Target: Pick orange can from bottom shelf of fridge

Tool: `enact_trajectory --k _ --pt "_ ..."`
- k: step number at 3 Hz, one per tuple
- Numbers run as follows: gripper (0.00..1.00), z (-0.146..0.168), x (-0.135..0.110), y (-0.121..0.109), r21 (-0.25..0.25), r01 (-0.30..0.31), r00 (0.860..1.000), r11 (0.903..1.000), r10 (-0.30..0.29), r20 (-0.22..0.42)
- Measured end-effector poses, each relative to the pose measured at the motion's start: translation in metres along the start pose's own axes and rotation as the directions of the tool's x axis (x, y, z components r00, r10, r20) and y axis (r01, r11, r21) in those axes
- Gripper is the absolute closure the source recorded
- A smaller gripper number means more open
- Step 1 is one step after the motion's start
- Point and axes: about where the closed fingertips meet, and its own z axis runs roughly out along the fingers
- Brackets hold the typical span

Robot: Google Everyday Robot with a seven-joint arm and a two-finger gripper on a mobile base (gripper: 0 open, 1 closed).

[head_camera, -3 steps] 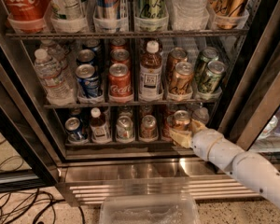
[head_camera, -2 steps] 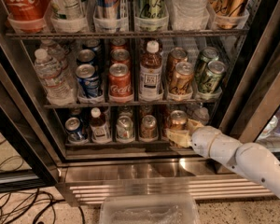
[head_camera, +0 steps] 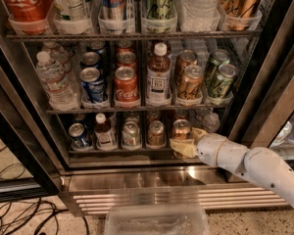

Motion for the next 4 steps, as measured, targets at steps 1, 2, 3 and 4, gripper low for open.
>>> enact_trajectory --k 1,2,3,4 --pt "1.00 0.007 0.004 0.015 -0.082 -0.021 0.999 0.9964 0.017 -0.043" --pt "1.00 0.003 0.014 0.059 -0.241 -0.020 0.992 0.9703 -0.011 -0.126" --pt "1.00 -0.008 0.019 0.099 -0.367 -0.011 0.982 0.9303 -0.058 -0.178" --pt "1.00 -0.020 0.020 0.126 -0.440 -0.010 0.985 0.8981 -0.066 -0.157"
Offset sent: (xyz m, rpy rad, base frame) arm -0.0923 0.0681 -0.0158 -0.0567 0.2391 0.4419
